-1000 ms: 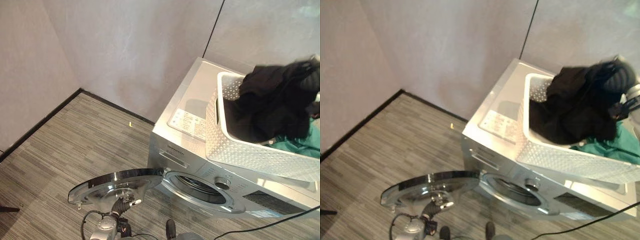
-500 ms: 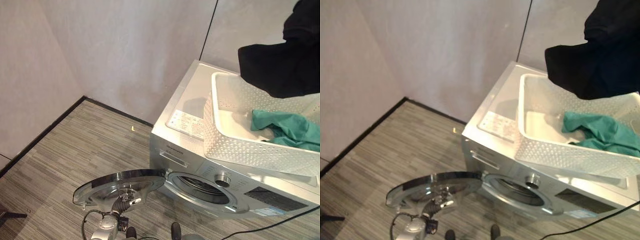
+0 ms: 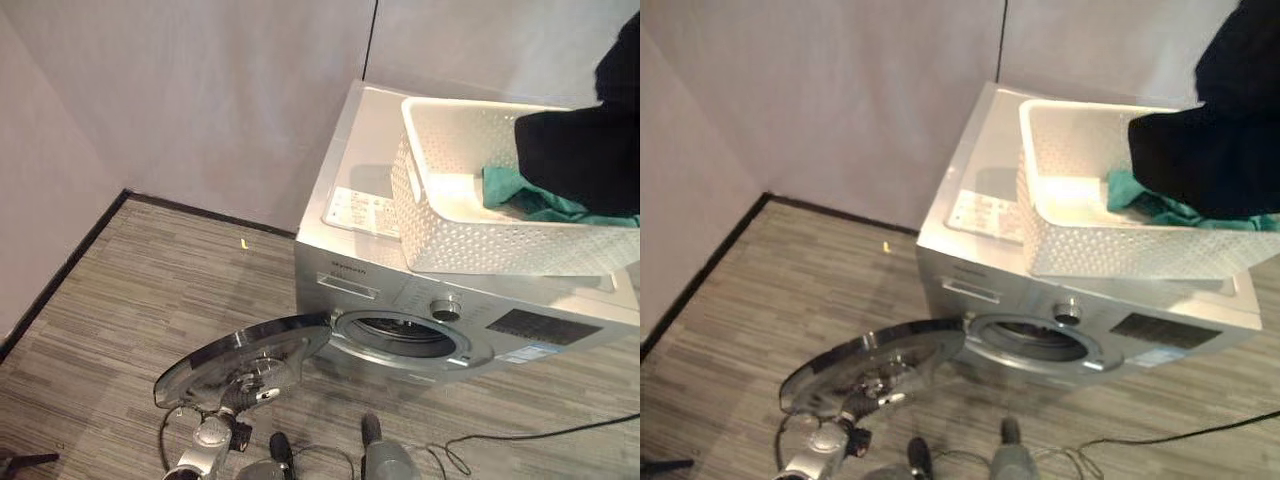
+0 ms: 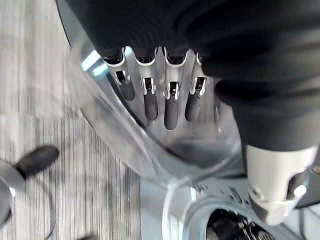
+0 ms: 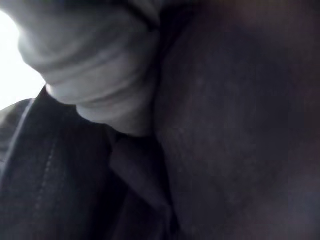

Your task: Grab the laundry basket,head to the washer,open it,put in the laundry and shut it.

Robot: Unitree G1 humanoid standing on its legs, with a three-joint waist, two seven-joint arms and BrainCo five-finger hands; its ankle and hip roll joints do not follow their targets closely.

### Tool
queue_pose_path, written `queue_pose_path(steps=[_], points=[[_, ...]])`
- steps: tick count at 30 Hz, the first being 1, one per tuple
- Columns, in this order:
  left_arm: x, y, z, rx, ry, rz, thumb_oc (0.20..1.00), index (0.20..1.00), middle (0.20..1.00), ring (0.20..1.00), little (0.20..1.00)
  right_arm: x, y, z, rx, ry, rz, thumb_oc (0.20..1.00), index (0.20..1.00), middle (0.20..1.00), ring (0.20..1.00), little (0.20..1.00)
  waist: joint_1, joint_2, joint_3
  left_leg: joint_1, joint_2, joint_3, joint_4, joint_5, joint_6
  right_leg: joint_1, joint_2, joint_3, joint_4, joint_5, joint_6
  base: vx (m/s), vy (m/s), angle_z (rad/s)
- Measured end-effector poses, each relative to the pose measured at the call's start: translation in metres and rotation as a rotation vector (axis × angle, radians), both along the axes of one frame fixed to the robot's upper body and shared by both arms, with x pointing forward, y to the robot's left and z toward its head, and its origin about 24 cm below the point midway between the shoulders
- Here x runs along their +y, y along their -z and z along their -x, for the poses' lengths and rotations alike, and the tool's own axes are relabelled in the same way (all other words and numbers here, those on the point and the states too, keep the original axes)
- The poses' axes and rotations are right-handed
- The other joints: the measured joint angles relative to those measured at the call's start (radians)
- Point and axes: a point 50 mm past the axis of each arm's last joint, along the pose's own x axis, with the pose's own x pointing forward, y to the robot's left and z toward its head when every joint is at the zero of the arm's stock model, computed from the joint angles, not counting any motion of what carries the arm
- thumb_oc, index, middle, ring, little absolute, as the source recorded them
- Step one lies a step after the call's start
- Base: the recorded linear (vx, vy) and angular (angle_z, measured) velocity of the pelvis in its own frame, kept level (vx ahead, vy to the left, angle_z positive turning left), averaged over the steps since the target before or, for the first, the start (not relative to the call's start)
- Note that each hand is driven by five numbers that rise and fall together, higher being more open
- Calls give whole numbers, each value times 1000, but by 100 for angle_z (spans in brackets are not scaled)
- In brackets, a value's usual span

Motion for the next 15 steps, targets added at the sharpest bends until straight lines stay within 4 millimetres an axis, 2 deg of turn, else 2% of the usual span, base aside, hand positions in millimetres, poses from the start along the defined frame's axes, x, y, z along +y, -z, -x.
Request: queue_pose_path(steps=[1,4,5,6,7,8,10,11,13,15], points=[[2,0,0,-2,-10,0,1000,1000,1000,1000,1000,5,0,1,-11,-9,22,200,200,200,200,200,9,0,-1,3,4,10,2,2,-2,7,8,-17,-12,10,9,-192,-33,-47],[4,-1,2,-7,-28,6,1000,1000,1000,1000,1000,14,12,-7,10,-45,32,200,200,200,200,200,29,4,-12,17,25,21,-10,13,-12,27,43,-17,-76,51,0,-193,-68,-41],[6,1,9,4,-35,6,1000,1000,1000,1000,1000,22,18,-16,35,-86,21,200,200,200,200,200,61,7,-41,20,59,78,-41,28,-8,42,68,-18,-180,119,-4,-170,-92,-73],[7,0,9,1,-49,8,1000,1000,1000,1000,1000,24,21,-17,49,-89,39,200,200,200,200,200,67,9,-40,18,73,92,-39,34,-9,30,66,-43,-94,32,-31,-232,-129,-72],[8,1,11,4,-64,13,1000,1000,1000,1000,1000,25,25,-20,69,-86,47,200,200,200,200,200,68,11,-44,23,82,95,-34,34,-15,21,57,-69,14,-45,-40,-316,-249,-28],[15,3,18,14,-118,24,1000,1000,1000,1000,1000,29,34,-27,116,-106,42,200,200,200,200,200,84,-3,-71,30,89,109,-27,36,-18,18,21,-79,131,-116,-2,-211,-184,-27],[29,6,26,29,-216,30,1000,1000,1000,1000,1000,31,47,-31,161,-136,34,200,200,200,200,200,106,-40,-106,30,84,122,-23,42,-34,22,-3,-61,146,-154,30,-154,-173,-32],[35,10,32,59,-266,29,1000,1000,1000,1000,1000,31,49,-32,186,-136,36,200,200,200,200,200,110,-55,-122,20,85,108,-21,52,-43,55,16,-45,74,-176,7,-157,-235,-24],[33,19,47,124,-279,28,1000,1000,1000,1000,1000,30,51,-33,196,-135,26,200,200,200,200,200,112,-19,-130,14,127,74,-18,73,-45,68,70,-36,32,-147,-17,-244,-372,-20],[34,23,55,148,-310,24,1000,1000,1000,1000,1000,31,53,-35,206,-162,8,200,200,200,200,200,114,-6,-139,-2,157,68,8,76,-52,73,99,-32,7,-132,-41,-226,-271,-15]])
